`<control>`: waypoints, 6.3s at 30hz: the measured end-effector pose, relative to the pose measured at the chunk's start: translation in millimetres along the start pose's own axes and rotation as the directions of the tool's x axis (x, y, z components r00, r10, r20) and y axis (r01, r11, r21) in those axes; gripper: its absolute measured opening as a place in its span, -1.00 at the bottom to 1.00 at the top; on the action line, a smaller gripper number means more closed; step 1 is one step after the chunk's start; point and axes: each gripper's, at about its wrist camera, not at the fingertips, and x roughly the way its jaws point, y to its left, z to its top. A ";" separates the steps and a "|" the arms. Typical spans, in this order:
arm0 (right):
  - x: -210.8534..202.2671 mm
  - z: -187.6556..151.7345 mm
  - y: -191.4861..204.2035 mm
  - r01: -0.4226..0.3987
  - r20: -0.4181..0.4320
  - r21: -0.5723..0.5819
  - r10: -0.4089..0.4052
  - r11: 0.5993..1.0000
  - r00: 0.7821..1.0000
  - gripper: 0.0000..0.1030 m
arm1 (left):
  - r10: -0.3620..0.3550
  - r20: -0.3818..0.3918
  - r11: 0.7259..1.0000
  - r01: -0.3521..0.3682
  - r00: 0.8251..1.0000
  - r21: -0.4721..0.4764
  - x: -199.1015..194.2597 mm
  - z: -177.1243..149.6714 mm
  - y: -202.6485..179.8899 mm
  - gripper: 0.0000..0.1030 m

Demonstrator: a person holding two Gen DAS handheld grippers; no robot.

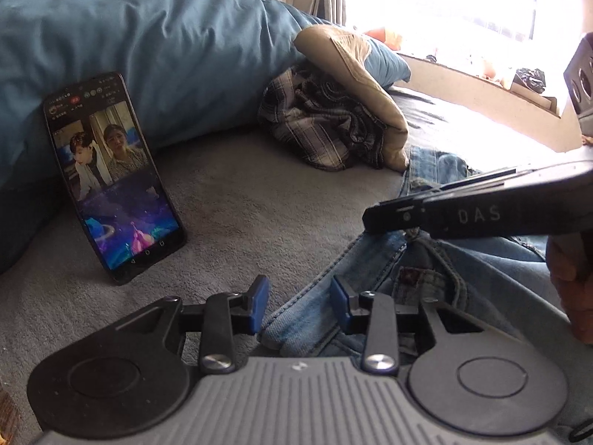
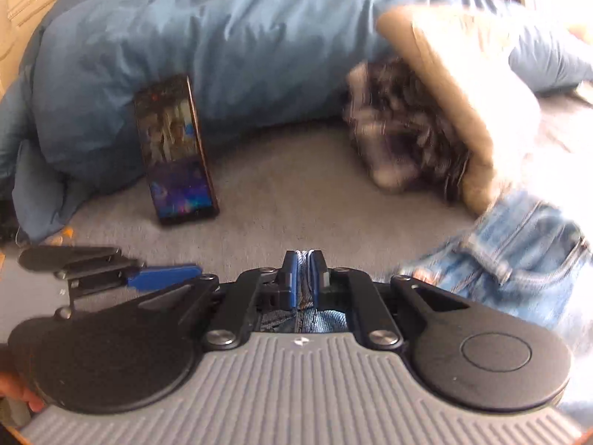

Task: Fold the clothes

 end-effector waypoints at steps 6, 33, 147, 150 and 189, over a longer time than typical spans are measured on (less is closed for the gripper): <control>-25.3 4.4 -18.5 -0.042 -0.005 0.030 0.042 0.999 0.999 -0.45 | -0.006 -0.011 1.000 0.006 1.000 0.003 1.7 -3.3 2.5 -0.13; 24.2 23.7 -88.2 0.266 -0.058 -0.061 -0.270 0.962 0.961 -0.93 | -0.001 -0.014 1.000 0.002 1.000 0.028 0.3 -9.5 5.0 -0.08; -198.2 -208.4 13.3 0.300 -0.213 0.286 -0.245 0.910 0.946 -0.90 | -0.267 -0.080 0.960 0.272 0.961 0.071 -38.6 -56.5 -88.8 0.04; -200.1 -208.9 15.9 0.302 -0.214 0.295 -0.245 0.907 0.946 -0.90 | -0.272 -0.082 0.959 0.277 0.959 0.057 -37.9 -56.0 -86.9 0.03; -204.2 -209.7 17.5 0.300 -0.224 0.352 -0.232 0.886 0.947 -0.89 | -0.271 -0.093 0.959 0.277 0.958 0.054 -38.0 -54.4 -86.8 0.04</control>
